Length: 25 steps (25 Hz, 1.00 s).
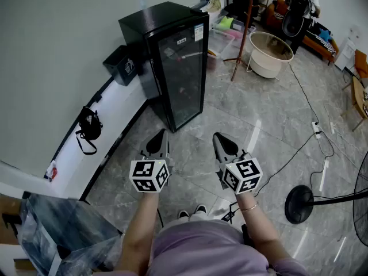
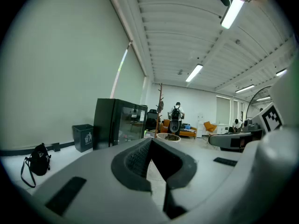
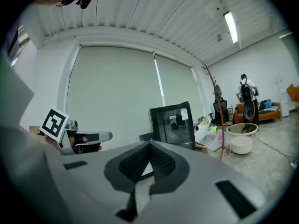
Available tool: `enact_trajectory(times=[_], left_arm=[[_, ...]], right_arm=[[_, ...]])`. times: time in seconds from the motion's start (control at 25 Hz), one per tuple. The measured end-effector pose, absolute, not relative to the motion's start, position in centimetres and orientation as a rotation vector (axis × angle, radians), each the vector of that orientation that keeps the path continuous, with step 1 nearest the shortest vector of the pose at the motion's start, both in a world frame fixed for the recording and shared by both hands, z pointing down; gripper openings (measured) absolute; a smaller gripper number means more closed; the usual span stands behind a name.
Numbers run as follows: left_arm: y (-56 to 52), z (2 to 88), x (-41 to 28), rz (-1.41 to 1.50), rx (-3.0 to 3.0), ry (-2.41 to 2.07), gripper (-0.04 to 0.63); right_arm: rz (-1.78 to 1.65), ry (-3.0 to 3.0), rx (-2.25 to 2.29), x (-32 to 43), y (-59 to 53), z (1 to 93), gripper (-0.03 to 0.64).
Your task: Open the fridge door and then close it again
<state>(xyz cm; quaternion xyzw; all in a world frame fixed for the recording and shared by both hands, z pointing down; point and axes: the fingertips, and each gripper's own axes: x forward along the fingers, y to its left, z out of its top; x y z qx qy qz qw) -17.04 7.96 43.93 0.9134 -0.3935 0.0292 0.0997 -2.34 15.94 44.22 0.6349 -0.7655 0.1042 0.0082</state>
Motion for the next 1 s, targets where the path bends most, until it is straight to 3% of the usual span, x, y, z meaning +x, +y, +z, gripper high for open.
enact_trajectory(times=[0.36,0.44,0.56,0.84,1.0], left_arm=[[8.1,44.5,-16.8,0.083,2.673,-1.167,0.006],[7.9,44.6,-17.0,0.074,2.660,-1.173,0.059],[7.9,44.8,-17.4,0.078,2.641,-1.211,0.133],[6.0,45.1,-18.3,0.102,2.608,-1.279,0.181],[3.2,45.9,-18.0,0.131,2.601,-1.281,0.199]], right_arm=[[0.336,-2.373,1.985,-1.0,16.0,44.8,0.003],[0.343,-2.361,1.993,-0.5,15.7,44.9,0.006],[0.372,-2.372,1.997,0.1,15.6,45.1,0.077],[0.471,-2.432,1.946,-0.2,13.8,46.0,0.237],[0.512,-2.457,1.936,0.2,11.3,46.5,0.273]])
